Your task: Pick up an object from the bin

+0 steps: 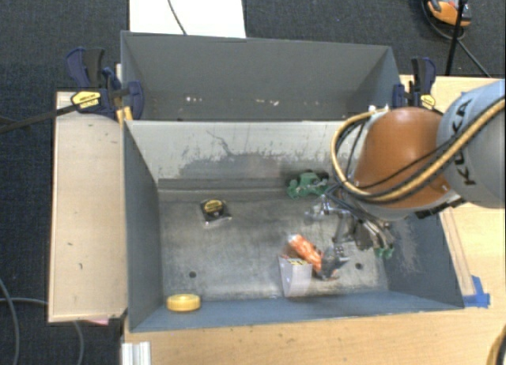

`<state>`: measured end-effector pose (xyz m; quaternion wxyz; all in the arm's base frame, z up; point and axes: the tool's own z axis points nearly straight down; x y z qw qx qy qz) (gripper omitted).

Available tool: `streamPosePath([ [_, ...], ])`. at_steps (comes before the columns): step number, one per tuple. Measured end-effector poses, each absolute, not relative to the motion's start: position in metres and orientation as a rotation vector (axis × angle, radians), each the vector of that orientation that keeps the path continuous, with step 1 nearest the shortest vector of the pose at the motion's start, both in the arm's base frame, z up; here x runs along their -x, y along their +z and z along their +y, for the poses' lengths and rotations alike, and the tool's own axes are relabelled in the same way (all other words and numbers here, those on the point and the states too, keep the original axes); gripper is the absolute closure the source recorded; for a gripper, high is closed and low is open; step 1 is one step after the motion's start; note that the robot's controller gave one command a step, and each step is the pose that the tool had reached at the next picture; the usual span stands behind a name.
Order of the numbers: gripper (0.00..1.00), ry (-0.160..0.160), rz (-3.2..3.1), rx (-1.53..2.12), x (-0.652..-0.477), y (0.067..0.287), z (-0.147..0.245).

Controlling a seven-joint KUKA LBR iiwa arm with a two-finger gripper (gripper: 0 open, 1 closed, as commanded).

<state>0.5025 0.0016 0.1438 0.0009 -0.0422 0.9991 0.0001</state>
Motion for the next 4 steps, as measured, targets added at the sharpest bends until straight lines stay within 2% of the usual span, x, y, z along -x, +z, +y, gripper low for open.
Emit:
streamPosePath([
  [1, 0.00, 0.001, 3.124, -0.299, -0.507, 0.106, 0.009],
  [2, 1.00, 0.008, 3.120, -0.016, -0.484, 0.075, -0.014],
  [4, 1.00, 0.006, 3.124, -0.017, -0.485, 0.076, -0.014],
])
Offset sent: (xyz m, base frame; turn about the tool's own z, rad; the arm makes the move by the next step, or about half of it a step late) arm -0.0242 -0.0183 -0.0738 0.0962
